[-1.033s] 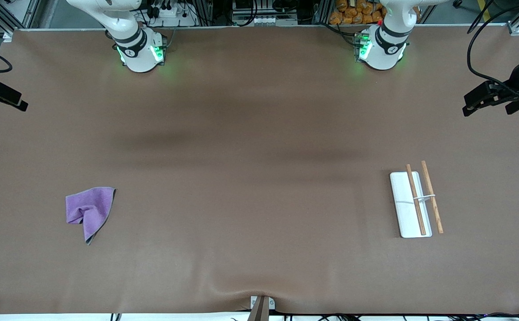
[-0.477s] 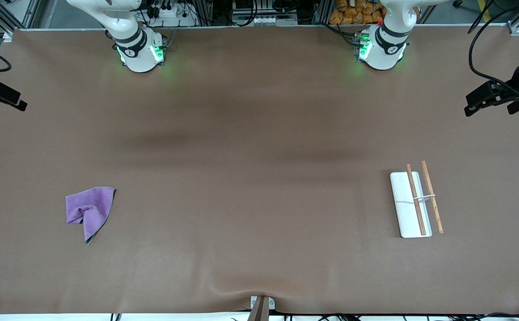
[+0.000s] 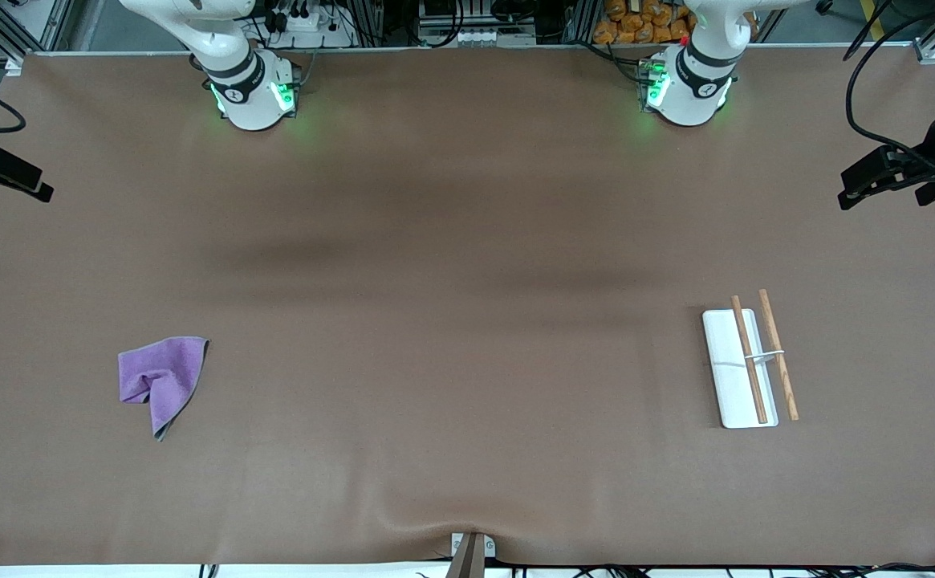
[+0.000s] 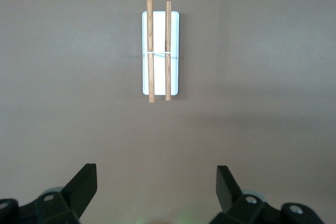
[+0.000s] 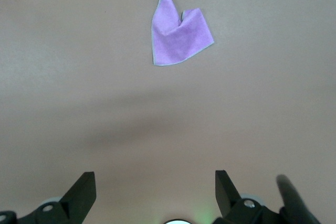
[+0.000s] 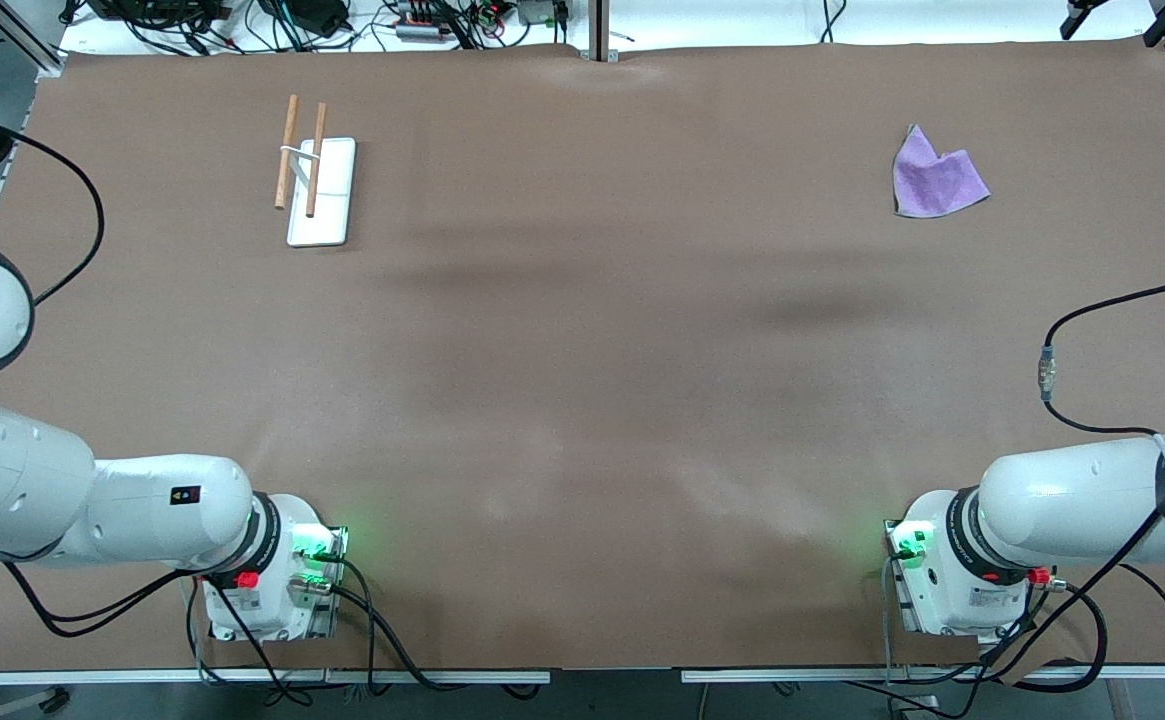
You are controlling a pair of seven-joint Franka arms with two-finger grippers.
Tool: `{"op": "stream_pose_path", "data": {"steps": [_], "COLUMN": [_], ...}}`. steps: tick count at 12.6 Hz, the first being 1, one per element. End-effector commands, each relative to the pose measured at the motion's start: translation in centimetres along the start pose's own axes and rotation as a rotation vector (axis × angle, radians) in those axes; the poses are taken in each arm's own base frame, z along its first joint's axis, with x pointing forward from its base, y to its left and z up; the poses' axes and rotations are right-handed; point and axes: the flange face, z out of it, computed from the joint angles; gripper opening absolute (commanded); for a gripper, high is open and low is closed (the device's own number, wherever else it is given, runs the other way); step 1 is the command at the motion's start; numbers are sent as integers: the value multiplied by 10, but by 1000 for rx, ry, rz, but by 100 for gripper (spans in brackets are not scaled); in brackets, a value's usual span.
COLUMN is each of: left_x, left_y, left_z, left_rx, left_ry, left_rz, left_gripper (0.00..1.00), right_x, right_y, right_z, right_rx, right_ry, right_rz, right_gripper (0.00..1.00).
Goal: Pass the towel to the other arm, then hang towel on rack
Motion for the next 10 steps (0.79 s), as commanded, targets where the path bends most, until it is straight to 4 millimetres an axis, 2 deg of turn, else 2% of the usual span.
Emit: {"op": "stream_pose_path", "data": {"steps": [1, 4, 5, 6, 8, 10], "left_x": [-5, -3, -4, -4, -4, -4], "left_y": [-2, -3, -3, -3, -3, -3], "left_z": [-5, -1, 0, 0, -1, -1], "left_rx": [-15, -17, -16, -16, -16, -17], "left_ry": [2, -6, -9, -11, -9, -8], "left_rz": [11, 11, 11, 11, 11, 11], "left_gripper": [100, 100, 100, 100, 100, 100], "right_x": [4, 9, 19, 32, 71, 108], "right_y": [1, 4, 3, 4, 5, 9], "right_z": [-7, -4, 10, 24, 51, 93], "right_rx": [-7, -7, -17, -24, -32, -36], "right_ry": [3, 7, -20, -41, -56, -62], "right_rz": [-6, -10, -12, -11, -7, 6], "right_gripper": [100, 100, 100, 100, 100, 100]}}
